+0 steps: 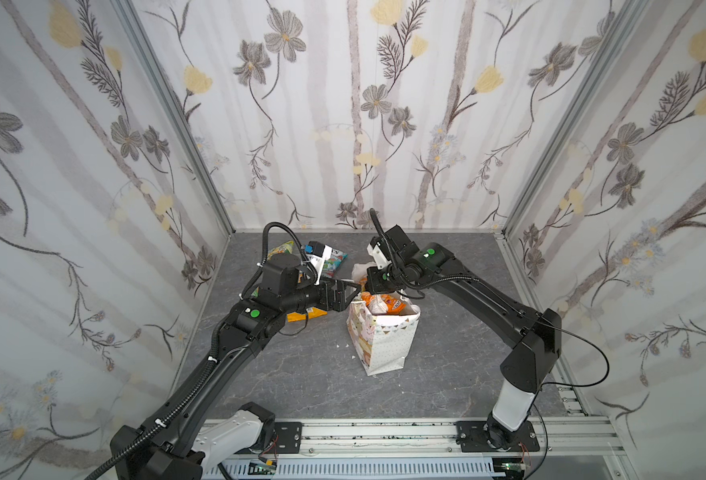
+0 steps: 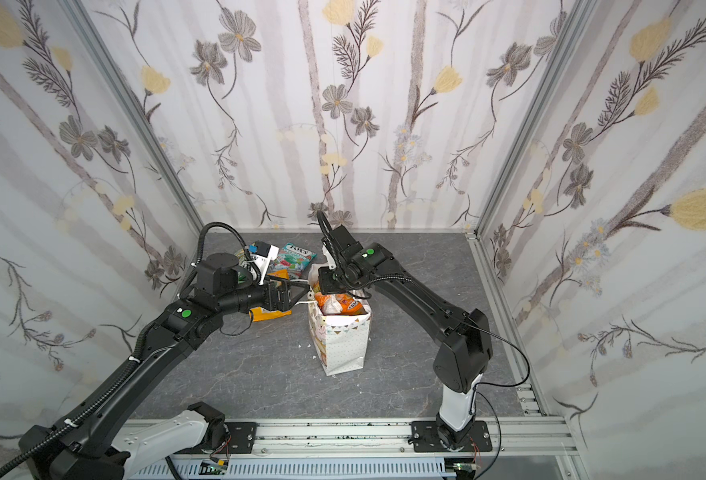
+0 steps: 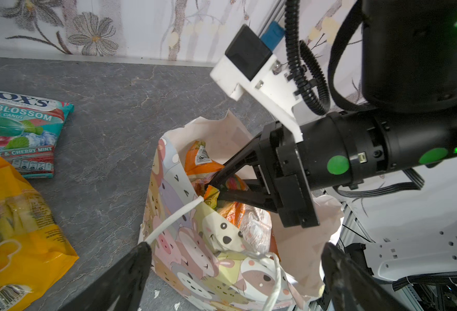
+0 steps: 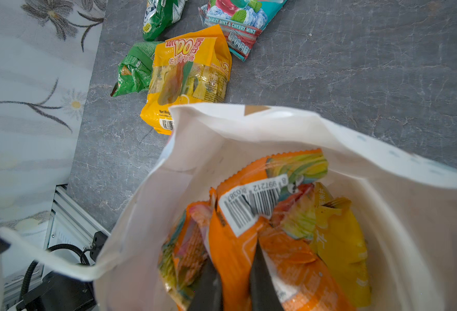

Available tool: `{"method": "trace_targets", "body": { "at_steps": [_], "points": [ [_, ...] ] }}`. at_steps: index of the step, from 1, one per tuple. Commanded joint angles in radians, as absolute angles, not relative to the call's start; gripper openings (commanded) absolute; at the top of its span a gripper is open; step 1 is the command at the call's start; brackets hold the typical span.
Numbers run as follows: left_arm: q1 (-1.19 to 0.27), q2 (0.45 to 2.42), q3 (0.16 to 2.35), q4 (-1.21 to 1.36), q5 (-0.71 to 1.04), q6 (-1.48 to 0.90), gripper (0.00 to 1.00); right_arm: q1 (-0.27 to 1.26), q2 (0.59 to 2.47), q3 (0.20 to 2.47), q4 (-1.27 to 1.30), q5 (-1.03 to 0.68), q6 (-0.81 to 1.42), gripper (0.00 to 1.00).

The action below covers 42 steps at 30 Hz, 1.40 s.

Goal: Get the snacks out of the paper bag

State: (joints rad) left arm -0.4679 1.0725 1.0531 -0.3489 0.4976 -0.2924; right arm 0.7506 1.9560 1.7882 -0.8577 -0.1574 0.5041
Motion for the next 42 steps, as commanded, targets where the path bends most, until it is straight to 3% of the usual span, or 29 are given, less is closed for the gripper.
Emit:
{"method": "trace_targets", "body": {
  "at_steps": [1,21,42],
  "points": [
    [-0.468,1.067,1.065,-0.361,0.476,-0.278,1.0,0.748,1.939,1.805,-0.836,-0.144,0.511,0.0],
    [-0.468,0.998,1.139,-0.364,0.483,-0.326,1.0,0.75,1.834,1.931,-0.84,-0.053,0.536,0.0],
    [-0.502,1.024,1.174,-0.106,0.61,-0.535,1.0,0.822,1.664,1.934,-0.623,0.11,0.597,0.0]
  ]
}}
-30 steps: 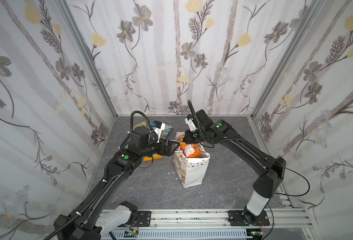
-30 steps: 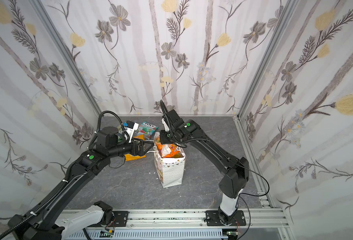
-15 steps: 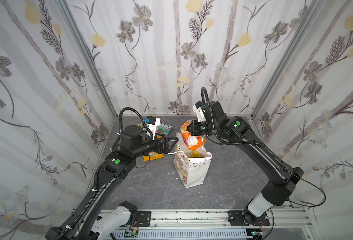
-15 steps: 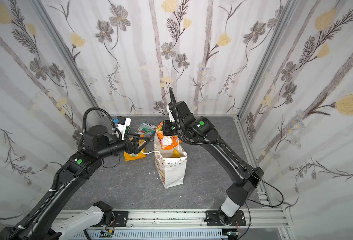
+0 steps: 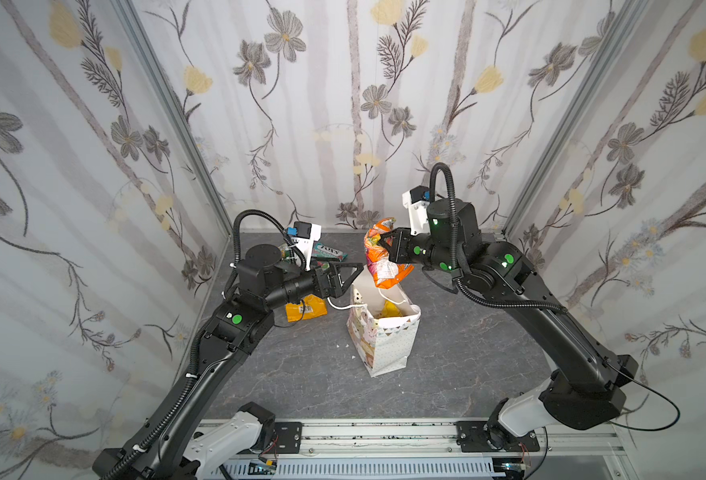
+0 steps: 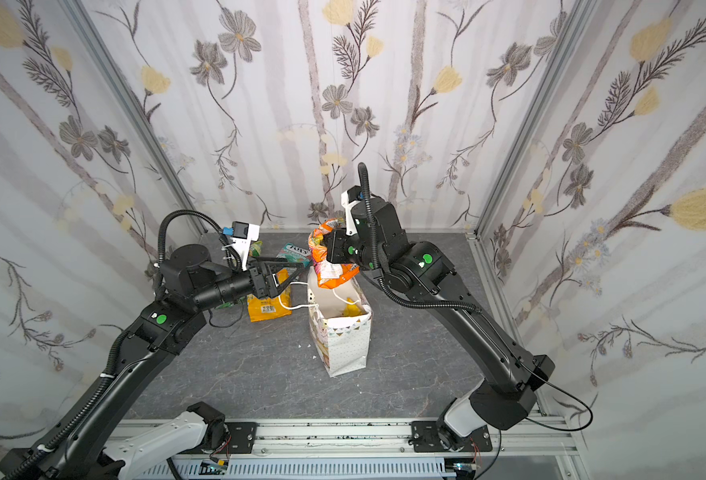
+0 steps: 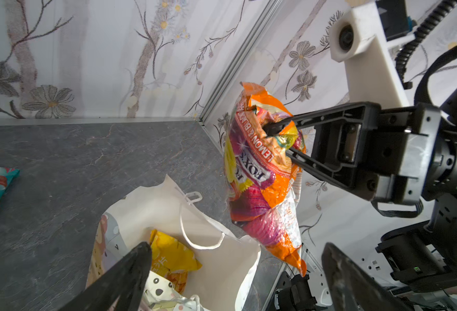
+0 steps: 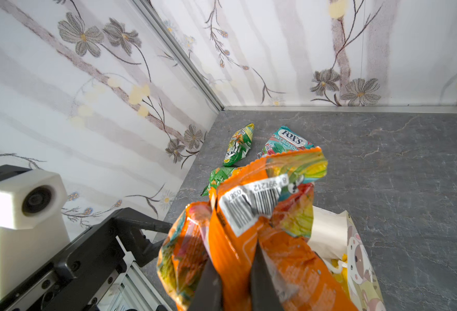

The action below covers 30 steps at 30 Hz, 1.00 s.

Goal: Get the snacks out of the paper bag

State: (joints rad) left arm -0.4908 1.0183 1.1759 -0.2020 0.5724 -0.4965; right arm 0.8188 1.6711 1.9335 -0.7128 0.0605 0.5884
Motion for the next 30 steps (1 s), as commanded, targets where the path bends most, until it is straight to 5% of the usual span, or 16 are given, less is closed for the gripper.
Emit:
{"method": "trace_targets", "body": {
  "at_steps": [1,13,18,30],
  "points": [
    [-0.51,1.029,1.173,-0.098,0.611,-0.534,1.0,0.852,1.661,1.934,-0.616,0.114,0.597,0.0],
    [-0.552,1.097,1.167,-0.086,0.572,-0.506,0.99,0.908,1.661,1.93,-0.565,0.124,0.606,0.0],
    [-0.565,1.11,1.169,-0.083,0.575,-0.5,0.91,0.913,1.664,1.926,-0.558,0.12,0.61,0.0],
    [-0.568,1.111,1.18,-0.09,0.546,-0.487,0.2,0.914,1.642,1.865,-0.542,0.117,0.622,0.0]
  ]
}}
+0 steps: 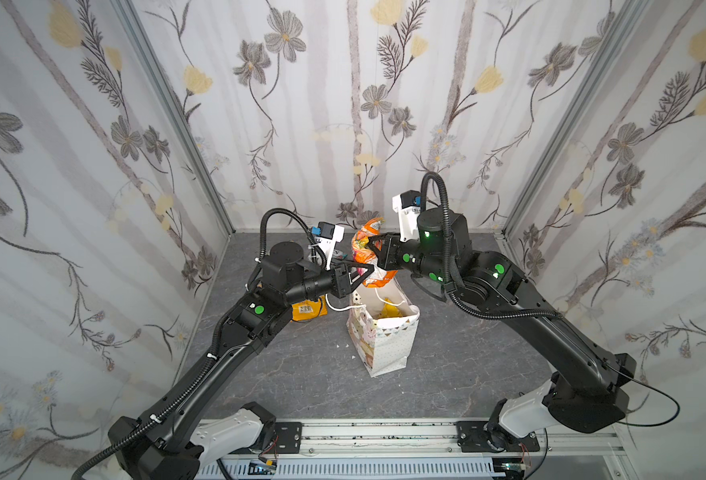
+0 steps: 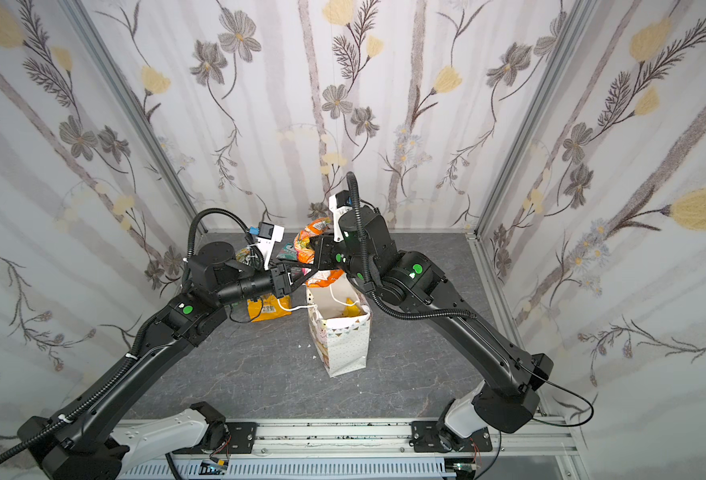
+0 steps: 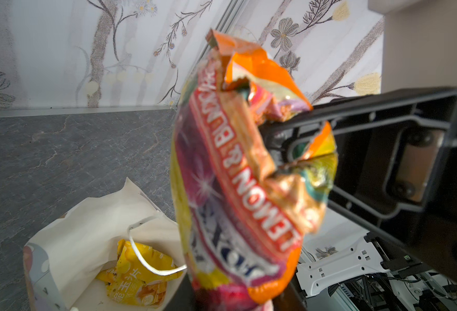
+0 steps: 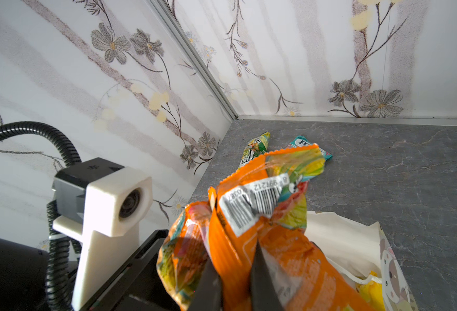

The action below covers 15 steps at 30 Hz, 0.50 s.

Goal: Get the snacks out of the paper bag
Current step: 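Pass the orange pack from the right gripper to the left gripper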

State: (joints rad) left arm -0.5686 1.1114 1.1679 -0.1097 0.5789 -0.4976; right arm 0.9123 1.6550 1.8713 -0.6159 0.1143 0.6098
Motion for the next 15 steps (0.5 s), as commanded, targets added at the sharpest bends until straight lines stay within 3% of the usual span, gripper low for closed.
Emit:
{"method": "trace_targets", "body": {
  "at_steps": [1,7,9,15],
  "points": [
    [-0.566,1.111,1.182,-0.09,0.545,-0.486,0.16,0.914,1.639,1.862,-0.543,0.115,0.623,0.01],
    [-0.568,1.096,1.191,-0.097,0.539,-0.482,0.0,0.914,1.623,1.846,-0.524,0.107,0.623,0.14],
    [-0.567,1.087,1.193,-0.099,0.534,-0.474,0.0,0.914,1.614,1.832,-0.501,0.087,0.62,0.25],
    [-0.566,1.059,1.213,-0.115,0.528,-0.45,0.0,0.915,1.557,1.765,-0.394,0.056,0.618,0.38]
  ]
}}
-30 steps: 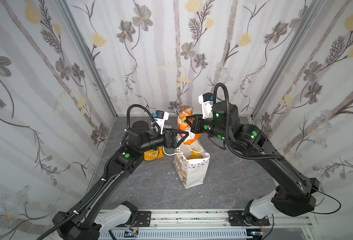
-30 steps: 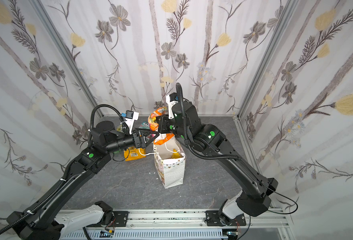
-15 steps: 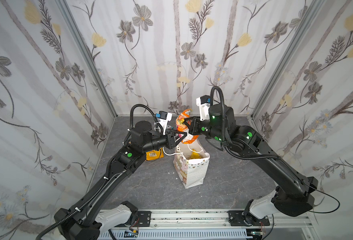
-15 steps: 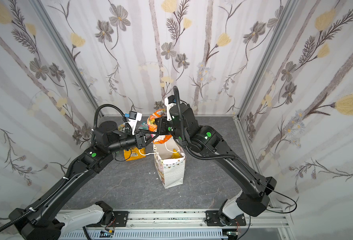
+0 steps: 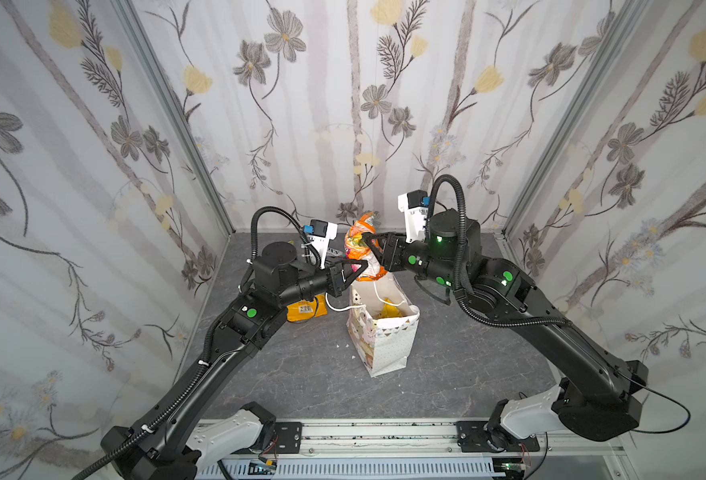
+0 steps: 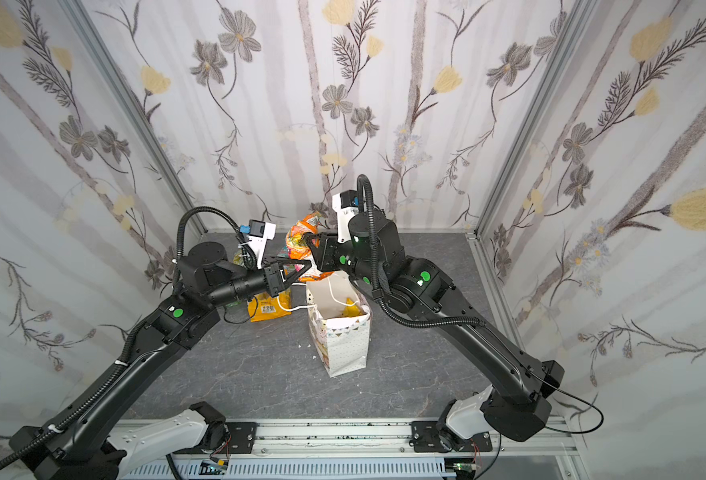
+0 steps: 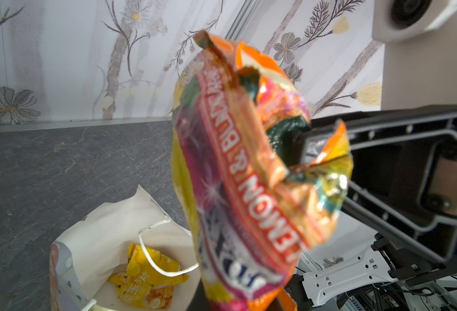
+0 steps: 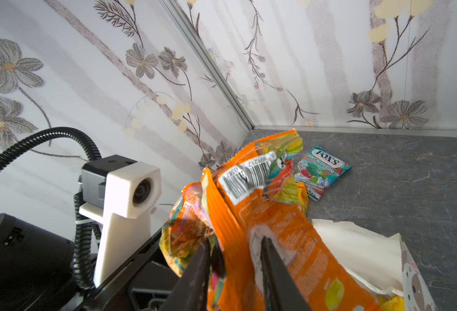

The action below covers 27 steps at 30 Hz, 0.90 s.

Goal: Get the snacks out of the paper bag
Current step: 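Pass the orange pack from the right gripper to the left gripper, then carry the orange pack toward the other packs with the left gripper while the right withdraws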

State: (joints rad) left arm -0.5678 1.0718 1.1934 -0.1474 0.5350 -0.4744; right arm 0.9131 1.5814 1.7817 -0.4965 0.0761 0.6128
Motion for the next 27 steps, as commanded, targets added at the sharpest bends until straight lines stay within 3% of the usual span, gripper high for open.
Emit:
{"method": "trace_targets", "body": {
  "at_steps": [1,11,15,20,27],
  "points": [
    [-0.568,1.055,1.215,-0.117,0.528,-0.448,0.0,0.914,1.551,1.758,-0.38,0.056,0.615,0.39],
    [-0.568,0.985,1.227,-0.146,0.477,-0.377,0.0,0.91,1.406,1.606,-0.194,0.055,0.539,0.85],
    [-0.567,0.936,1.202,-0.161,0.403,-0.326,0.0,0.9,1.309,1.47,-0.074,0.107,0.531,0.98],
    [-0.566,0.854,1.125,-0.167,0.257,-0.271,0.0,0.854,1.2,1.298,0.042,0.164,0.592,0.99],
    [-0.568,0.763,1.016,-0.198,0.07,-0.206,0.0,0.779,1.176,1.212,0.055,0.1,0.665,0.99]
  ]
}}
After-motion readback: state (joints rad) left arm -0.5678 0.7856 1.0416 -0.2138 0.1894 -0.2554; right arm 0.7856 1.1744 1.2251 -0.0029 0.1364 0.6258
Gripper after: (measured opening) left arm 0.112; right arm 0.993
